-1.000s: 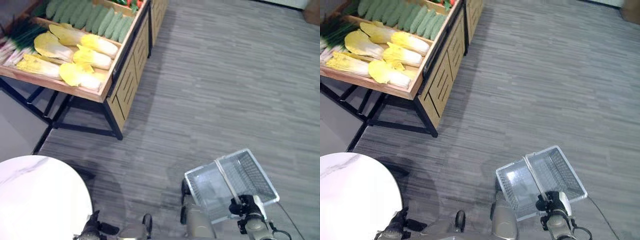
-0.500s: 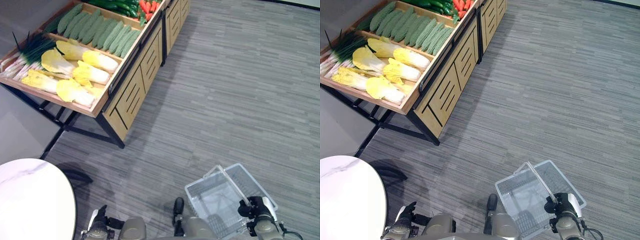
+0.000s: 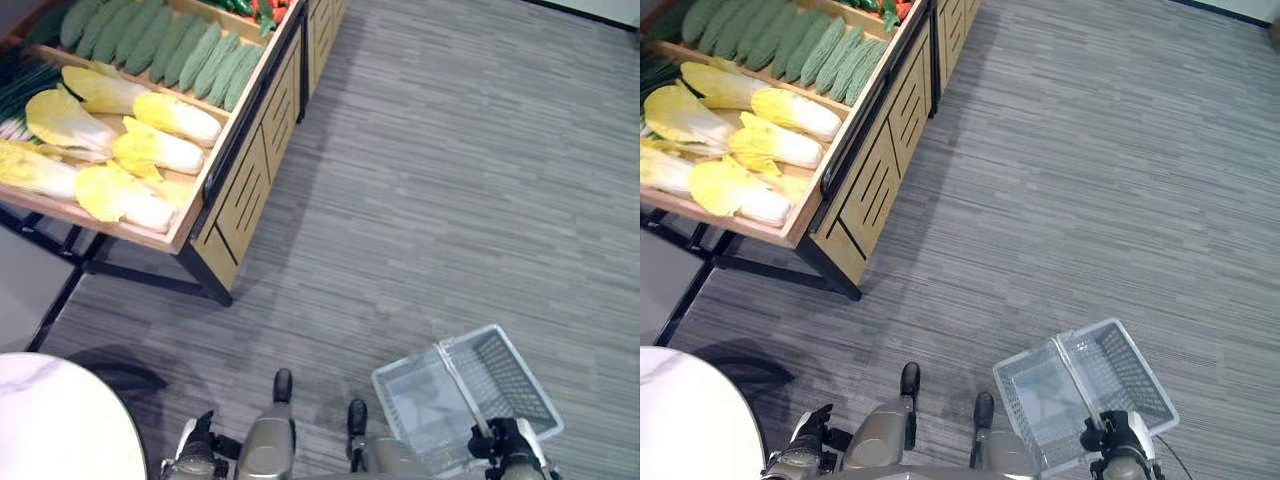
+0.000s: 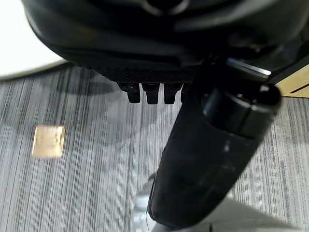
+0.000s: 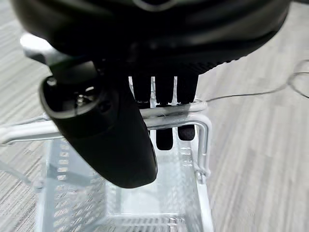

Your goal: Get the vegetables into the basket

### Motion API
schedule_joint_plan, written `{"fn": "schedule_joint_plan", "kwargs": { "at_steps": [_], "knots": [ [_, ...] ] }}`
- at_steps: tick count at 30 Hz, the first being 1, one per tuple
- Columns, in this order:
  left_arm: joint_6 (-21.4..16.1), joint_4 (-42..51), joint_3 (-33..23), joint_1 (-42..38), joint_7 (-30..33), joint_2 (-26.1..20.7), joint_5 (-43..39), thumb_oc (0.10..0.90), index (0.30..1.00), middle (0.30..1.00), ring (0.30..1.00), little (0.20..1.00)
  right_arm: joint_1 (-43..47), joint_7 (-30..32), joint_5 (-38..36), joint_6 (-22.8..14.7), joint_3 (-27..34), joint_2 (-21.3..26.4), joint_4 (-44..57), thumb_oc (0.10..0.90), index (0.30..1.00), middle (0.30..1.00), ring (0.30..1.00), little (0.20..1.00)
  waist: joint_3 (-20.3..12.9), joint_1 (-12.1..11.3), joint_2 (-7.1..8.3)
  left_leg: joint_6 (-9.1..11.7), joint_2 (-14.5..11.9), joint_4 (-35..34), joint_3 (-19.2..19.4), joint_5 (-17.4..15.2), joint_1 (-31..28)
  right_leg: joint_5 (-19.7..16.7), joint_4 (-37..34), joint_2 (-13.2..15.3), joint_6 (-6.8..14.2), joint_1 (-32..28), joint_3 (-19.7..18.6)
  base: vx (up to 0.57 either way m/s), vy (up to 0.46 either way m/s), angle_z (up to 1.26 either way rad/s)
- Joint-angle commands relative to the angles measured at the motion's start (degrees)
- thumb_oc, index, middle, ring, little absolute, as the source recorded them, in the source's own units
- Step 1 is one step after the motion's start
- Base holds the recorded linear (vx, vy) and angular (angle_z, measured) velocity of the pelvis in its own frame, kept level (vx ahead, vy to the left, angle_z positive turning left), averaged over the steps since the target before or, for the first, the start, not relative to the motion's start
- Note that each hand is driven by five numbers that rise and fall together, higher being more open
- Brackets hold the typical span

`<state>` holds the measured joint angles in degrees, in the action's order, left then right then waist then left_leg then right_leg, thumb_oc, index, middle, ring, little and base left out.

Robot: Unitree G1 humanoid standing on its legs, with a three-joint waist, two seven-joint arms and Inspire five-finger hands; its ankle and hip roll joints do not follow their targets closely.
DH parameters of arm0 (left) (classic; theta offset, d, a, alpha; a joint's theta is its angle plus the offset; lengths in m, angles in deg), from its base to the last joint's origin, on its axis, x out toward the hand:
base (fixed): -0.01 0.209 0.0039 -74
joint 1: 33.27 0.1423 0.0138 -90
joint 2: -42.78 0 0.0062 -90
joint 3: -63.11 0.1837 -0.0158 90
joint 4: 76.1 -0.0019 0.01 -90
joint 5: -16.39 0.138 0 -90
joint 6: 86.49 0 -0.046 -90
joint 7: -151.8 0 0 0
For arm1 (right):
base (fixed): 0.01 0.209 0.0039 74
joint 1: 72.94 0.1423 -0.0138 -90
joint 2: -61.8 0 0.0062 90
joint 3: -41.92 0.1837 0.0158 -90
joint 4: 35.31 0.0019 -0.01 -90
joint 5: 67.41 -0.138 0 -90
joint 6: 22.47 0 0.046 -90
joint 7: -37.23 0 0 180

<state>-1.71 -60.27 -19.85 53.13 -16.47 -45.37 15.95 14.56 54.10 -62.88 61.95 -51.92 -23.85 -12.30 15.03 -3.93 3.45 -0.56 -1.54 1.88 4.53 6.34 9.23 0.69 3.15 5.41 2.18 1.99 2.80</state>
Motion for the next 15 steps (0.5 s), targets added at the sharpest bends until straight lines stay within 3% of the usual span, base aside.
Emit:
{"fn": "schedule_joint_plan", "kwargs": {
  "at_steps": [1, 2, 4, 6, 9, 10, 13, 15],
  "knots": [
    [-0.94, 1.57, -0.27, -0.03, 1.32, -3.27, 1.14, 0.9, 1.0, 1.0, 1.0, 1.0, 2.79, 2.02, -0.76, -1.24, -0.19, 3.57, 3.64, 0.4, 0.3, 0.3, 0.3, 0.3, -1.61, -2.14, 3.3, 0.23, 0.36, 4.55, -0.76, -2.59, 4.36, -7.32, 4.26, 3.56, 6.46, -3.27, -3.62, 0.14, 0.18, -0.45],
    [-0.88, 2.22, -0.23, -0.21, 1.41, -3.72, 1.09, 0.9, 1.0, 1.0, 1.0, 1.0, 3.49, 1.99, -0.64, -1.19, -0.47, 3.52, 4.49, 0.4, 0.3, 0.3, 0.3, 0.3, -1.39, -2.19, 3.36, -0.75, 0.86, 4.36, -0.48, -3.67, 3.44, -9.83, 8.2, 3.9, 6.74, -1.36, -3.64, 0.12, 0.159, -0.47],
    [-0.86, 2.44, -0.31, -0.46, 1.46, -3.98, 0.99, 0.9, 1.0, 1.0, 1.0, 1.0, 3.67, 1.99, -0.58, -1.22, -0.65, 3.49, 4.97, 0.4, 0.3, 0.3, 0.3, 0.3, -1.12, -2.25, 3.23, -1.12, 0.98, 4.15, -0.27, -3.99, 2.76, -10.92, 10.63, 3.8, 6.91, -0.13, -3.32, 0.09, 0.126, -0.26],
    [-0.76, 2.96, -0.58, -0.52, 1.5, -4.38, 0.37, 0.9, 1.0, 1.0, 1.0, 1.0, 4.11, 1.88, -0.38, -1.2, -1.23, 3.14, 5.67, 0.4, 0.3, 0.3, 0.3, 0.3, -0.38, -2.04, 2.3, -2.21, 0.97, 3.19, 0.12, -4.87, -0.11, -13.27, 18.69, 3.22, 6.83, 3.29, -1.08, 0.16, 0.194, -0.1],
    [-0.75, 2.68, -0.74, -0.61, 1.45, -4.48, 0.05, 0.9, 1.0, 1.0, 1.0, 1.0, 4.22, 1.95, -0.5, -1.16, -1.17, 2.92, 5.82, 0.4, 0.3, 0.3, 0.3, 0.3, 0.09, -1.14, 1.68, -2.51, 1.22, 1.57, -0.07, -5.26, -2.8, -13.07, 19.85, 3.36, 6.44, 6.17, 1.12, 0.15, 0.094, 0.04],
    [-0.82, 2.18, -0.7, -0.7, 1.35, -4.4, 0.07, 0.9, 1.0, 1.0, 1.0, 1.0, 4.38, 1.96, -0.89, -1.23, -0.78, 2.91, 5.56, 0.4, 0.3, 0.3, 0.3, 0.3, 0.12, -0.43, 1.33, -2.05, 1.37, 0.42, -0.45, -5.31, -4.69, -11.64, 15.88, 3.41, 5.87, 8.74, 3.03, 0.22, 0.047, 0.14],
    [-0.68, 0.88, -0.95, -0.91, 1.28, -4.16, 0.4, 0.9, 1.0, 1.0, 1.0, 1.0, 4.51, 2.17, -1.98, -1.48, -0.13, 2.65, 5.15, 0.4, 0.3, 0.3, 0.3, 0.3, 0.51, 0.75, 1.33, -1.32, 1.5, -0.36, -1.48, -6.22, -7.17, -11.04, 10.12, 3.58, 5.91, 9.22, 3.34, 0.24, -0.049, 0.17],
    [-0.58, -0.48, -1.4, -1.15, 1.32, -3.92, 1.07, 0.9, 1.0, 1.0, 1.0, 1.0, 4.71, 2.36, -2.03, -1.51, -0.13, 2.25, 5.69, 0.4, 0.3, 0.3, 0.3, 0.3, 0.46, 1.56, 1.85, -0.16, 1.33, -0.49, -2.44, -7.31, -8.86, -13.15, 2.86, 5.16, 6.93, 11.49, 2.68, 0.37, -0.178, 0.32]
  ]
}}
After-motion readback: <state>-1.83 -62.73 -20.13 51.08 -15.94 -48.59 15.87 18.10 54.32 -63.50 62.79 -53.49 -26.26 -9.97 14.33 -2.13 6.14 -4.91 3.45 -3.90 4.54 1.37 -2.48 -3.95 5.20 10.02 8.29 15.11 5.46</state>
